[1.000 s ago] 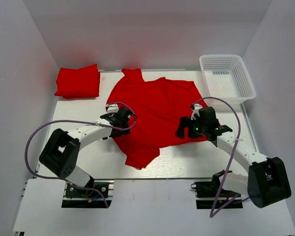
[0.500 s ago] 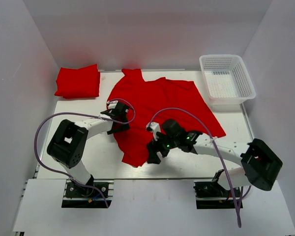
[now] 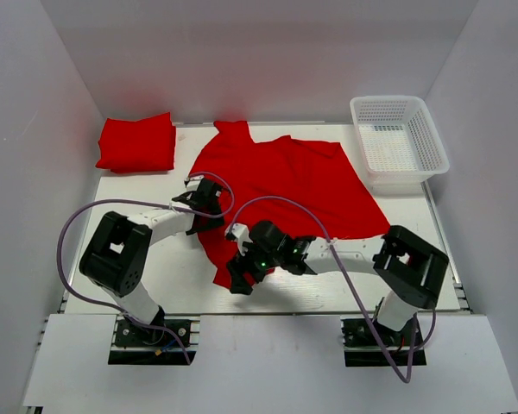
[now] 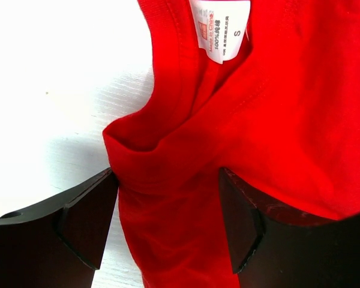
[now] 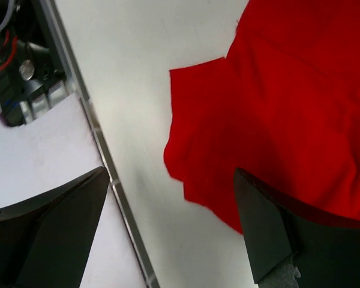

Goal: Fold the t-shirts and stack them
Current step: Flatten out the tshirt

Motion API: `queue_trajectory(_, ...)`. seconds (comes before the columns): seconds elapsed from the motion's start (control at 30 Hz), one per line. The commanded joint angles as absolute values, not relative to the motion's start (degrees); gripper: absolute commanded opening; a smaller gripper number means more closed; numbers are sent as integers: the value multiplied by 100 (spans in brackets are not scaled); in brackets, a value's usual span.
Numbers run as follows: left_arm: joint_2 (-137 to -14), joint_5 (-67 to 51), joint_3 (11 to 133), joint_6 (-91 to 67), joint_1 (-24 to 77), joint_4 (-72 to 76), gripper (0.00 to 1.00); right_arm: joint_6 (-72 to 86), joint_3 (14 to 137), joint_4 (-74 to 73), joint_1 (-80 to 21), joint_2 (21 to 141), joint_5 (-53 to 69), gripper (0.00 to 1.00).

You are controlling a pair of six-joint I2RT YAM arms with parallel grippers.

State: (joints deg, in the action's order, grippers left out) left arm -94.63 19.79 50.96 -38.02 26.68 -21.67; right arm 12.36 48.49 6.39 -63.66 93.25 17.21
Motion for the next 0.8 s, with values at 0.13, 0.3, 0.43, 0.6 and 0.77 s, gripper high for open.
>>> queue_trajectory(0.13, -9492, 1714, 4816, -3771, 2549, -2329, 77, 2100, 3994, 1581, -6451, 9326, 1082, 90)
queue_trajectory(0.3, -9694, 1836, 4869, -3849, 2435, -2390, 77, 2680, 3314, 1494, -6434, 8922, 617, 90)
queue_trajectory(0.43, -9861, 1898, 4931, -3981, 2242, -2452, 76, 3207, 2473, 1169, -6451, 8141, 97, 90)
queue_trajectory(0.6, -10124, 1837, 5053, -3929, 2066, -2400, 74, 3637, 1821, 643, -6416, 7314, -272, 90)
queue_trajectory(0.77, -10406, 1890, 5316, -3868, 1899, -2452, 71, 3858, 1354, 256, -6434, 6611, -141, 90)
